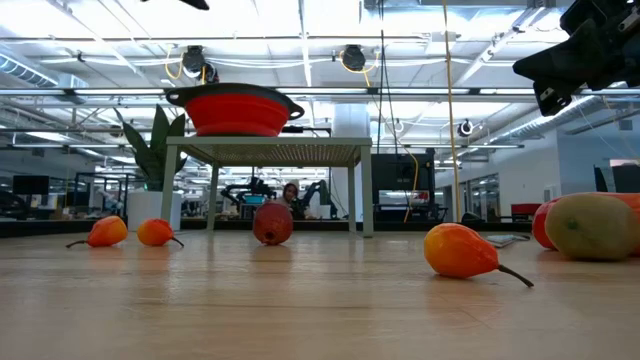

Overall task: Pick & Place Fruit
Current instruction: Put the mango into the red strainer bowl on the shelf

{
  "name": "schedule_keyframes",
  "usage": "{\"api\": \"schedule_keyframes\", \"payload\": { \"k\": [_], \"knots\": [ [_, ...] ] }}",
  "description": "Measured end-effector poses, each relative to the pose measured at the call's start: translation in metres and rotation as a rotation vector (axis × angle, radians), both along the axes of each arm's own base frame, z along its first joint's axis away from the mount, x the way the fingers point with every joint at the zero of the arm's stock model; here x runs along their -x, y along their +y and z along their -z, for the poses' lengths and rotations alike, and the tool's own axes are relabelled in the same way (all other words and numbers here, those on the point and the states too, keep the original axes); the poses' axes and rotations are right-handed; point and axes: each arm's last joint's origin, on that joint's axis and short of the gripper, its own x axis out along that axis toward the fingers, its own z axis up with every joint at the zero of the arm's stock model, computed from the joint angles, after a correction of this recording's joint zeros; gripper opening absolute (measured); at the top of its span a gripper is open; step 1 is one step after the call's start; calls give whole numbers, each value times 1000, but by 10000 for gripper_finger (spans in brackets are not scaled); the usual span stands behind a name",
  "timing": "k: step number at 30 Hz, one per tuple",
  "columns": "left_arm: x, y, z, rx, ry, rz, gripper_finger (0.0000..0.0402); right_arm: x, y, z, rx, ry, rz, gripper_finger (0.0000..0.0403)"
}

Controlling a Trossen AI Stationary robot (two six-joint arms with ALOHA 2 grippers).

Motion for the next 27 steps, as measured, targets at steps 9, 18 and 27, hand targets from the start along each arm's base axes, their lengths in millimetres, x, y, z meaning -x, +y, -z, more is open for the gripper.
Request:
{"api": "schedule_keyframes", "payload": {
  "k": [9,18,27],
  "knots": [
    [23,-8,28,2,-103,51,243,0,0,0,0,-1,0,0],
    [57,-9,51,-17,-159,117,243,-1,0,-5,-11,-54,3,0],
    [92,-8,60,-87,-219,205,243,-9,0,-16,-37,-142,55,0]
  ]
}}
